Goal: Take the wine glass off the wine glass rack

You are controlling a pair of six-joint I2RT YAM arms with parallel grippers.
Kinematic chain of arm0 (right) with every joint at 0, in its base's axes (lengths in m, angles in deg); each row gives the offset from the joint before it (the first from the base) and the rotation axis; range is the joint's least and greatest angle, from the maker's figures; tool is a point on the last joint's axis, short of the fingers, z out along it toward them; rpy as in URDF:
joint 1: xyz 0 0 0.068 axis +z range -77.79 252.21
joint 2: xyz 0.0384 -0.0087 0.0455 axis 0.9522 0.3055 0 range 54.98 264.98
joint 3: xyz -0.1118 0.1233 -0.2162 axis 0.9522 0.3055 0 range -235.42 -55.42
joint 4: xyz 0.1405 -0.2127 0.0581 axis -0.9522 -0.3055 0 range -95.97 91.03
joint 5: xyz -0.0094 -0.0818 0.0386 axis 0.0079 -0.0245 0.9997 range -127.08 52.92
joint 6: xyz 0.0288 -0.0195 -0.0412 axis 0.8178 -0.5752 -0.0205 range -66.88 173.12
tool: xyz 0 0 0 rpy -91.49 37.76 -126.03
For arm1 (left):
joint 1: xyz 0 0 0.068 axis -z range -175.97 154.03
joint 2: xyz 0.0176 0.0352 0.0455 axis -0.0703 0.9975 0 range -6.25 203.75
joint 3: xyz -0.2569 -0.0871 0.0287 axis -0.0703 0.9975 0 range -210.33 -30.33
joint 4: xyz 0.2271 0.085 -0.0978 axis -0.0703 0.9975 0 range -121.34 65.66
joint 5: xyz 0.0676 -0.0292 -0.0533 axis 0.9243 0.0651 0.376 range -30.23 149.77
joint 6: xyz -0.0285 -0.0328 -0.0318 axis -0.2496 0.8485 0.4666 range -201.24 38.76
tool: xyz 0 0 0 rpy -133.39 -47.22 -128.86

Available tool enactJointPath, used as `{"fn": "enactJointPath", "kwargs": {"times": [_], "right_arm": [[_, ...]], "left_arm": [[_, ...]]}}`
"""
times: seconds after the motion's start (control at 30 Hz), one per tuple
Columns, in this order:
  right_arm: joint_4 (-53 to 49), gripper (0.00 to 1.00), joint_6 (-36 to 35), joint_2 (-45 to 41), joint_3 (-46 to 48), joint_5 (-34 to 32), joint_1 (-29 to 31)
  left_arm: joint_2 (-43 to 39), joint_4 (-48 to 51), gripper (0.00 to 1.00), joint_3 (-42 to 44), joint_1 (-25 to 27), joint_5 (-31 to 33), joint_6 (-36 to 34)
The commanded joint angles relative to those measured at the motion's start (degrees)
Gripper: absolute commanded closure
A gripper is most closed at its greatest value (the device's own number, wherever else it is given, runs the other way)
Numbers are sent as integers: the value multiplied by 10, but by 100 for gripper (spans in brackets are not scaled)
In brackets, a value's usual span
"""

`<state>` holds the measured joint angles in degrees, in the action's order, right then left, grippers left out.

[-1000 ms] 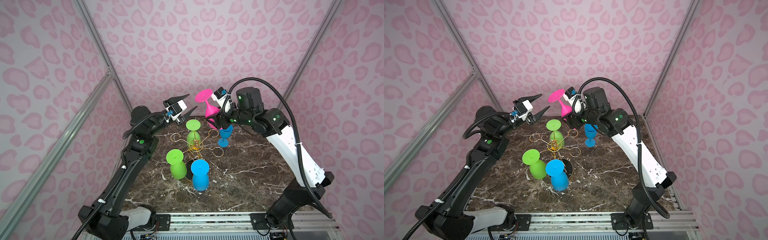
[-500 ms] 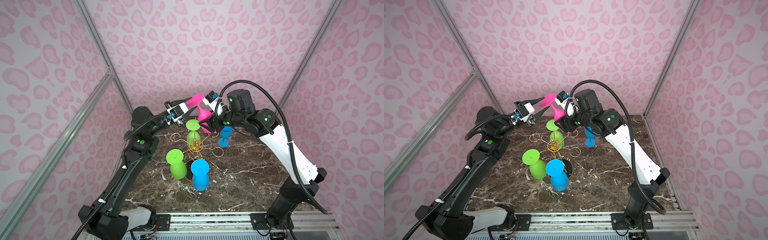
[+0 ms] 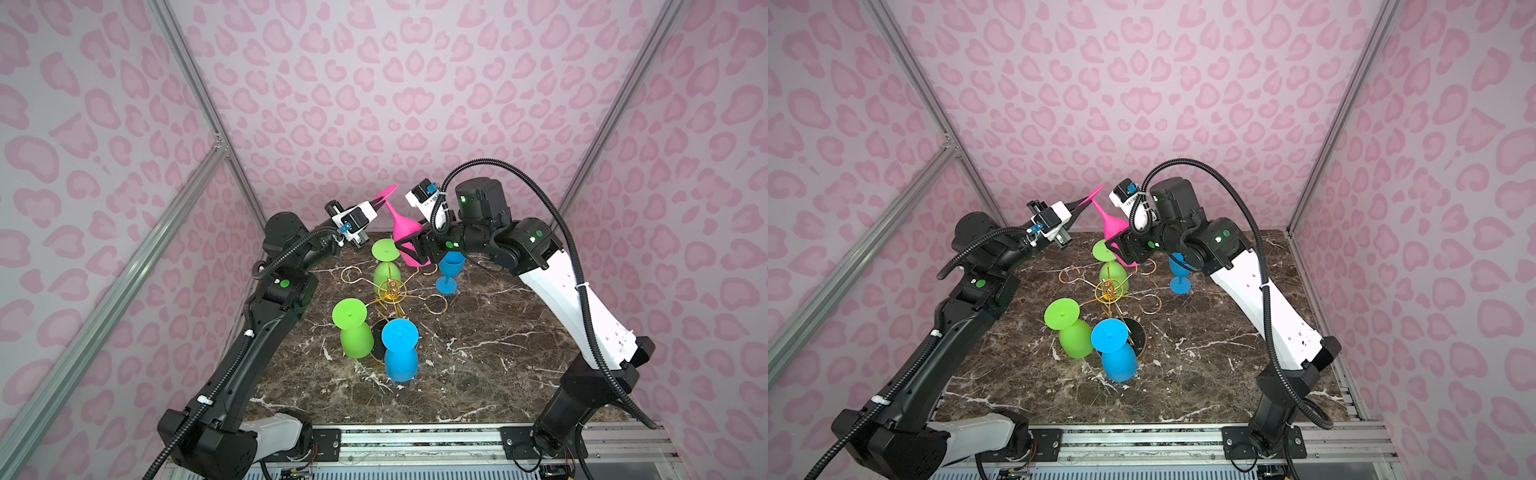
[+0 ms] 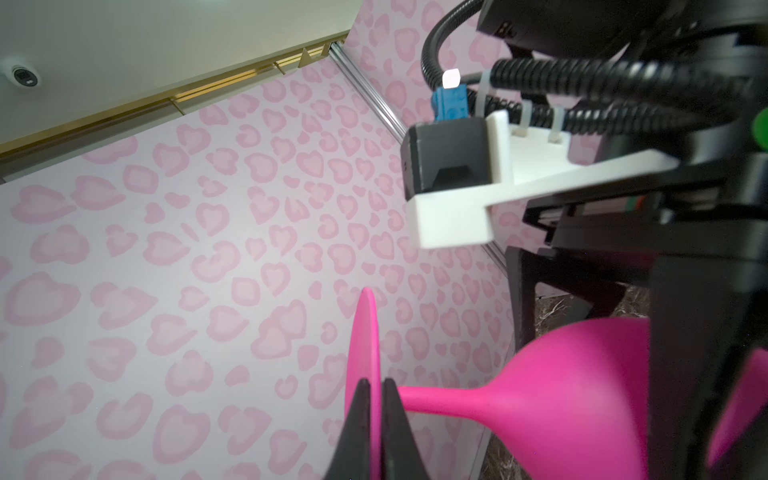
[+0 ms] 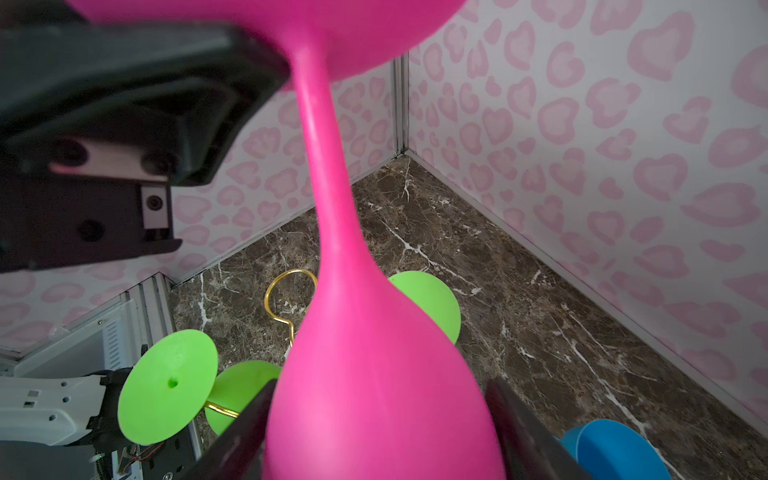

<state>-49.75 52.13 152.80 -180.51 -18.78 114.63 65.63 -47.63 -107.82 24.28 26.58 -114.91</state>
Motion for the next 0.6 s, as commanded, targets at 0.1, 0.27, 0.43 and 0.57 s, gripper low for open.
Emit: {"fn": "enactJointPath", "kwargs": {"times": [0.1,0.27,0.43,0.57], "right_arm": [[51,18,10,-33,51,29,2],[149,12,21,-116,155,19,-1],[232,8,48,-203,257,24,-20],[281,8,64,-267,329,23,-39]], "left_arm": [[-5,-55,97,1,3,41,43],[1,-41,97,1,2,103,94],[4,-40,97,20,2,146,142],[5,-31,97,19,-1,153,194]]}}
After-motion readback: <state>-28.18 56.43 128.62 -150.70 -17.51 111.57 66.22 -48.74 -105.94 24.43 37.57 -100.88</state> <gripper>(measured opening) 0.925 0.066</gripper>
